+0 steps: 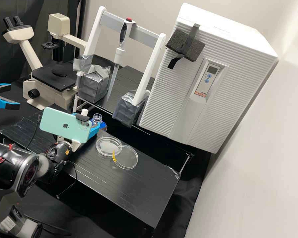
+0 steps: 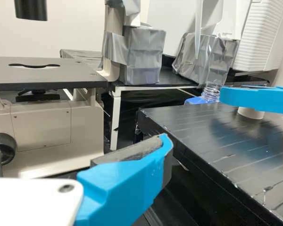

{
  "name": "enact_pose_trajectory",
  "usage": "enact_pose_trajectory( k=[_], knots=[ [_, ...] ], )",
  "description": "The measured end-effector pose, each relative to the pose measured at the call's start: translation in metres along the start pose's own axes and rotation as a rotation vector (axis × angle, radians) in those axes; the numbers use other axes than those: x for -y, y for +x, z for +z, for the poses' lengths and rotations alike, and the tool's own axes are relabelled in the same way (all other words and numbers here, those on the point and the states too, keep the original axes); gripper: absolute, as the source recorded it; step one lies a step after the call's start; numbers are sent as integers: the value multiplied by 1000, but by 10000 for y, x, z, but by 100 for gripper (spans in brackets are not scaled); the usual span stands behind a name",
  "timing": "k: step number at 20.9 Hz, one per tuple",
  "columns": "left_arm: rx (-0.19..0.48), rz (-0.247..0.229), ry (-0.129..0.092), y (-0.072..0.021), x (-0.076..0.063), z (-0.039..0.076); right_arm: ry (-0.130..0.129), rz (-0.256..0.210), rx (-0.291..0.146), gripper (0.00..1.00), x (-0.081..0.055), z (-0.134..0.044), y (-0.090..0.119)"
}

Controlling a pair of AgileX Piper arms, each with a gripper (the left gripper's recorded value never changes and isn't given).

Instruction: Close the bottle

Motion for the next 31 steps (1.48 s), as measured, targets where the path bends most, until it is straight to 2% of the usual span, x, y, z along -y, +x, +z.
enact_pose_trajectory(
  k=[12,31],
  knots=[
    [18,-8,0,63,-4,-8,0,-7,8,0,16,16,10],
    [19,-8,0,64,-3,-6,0,-10,13,0,25,32,-8]
  ],
)
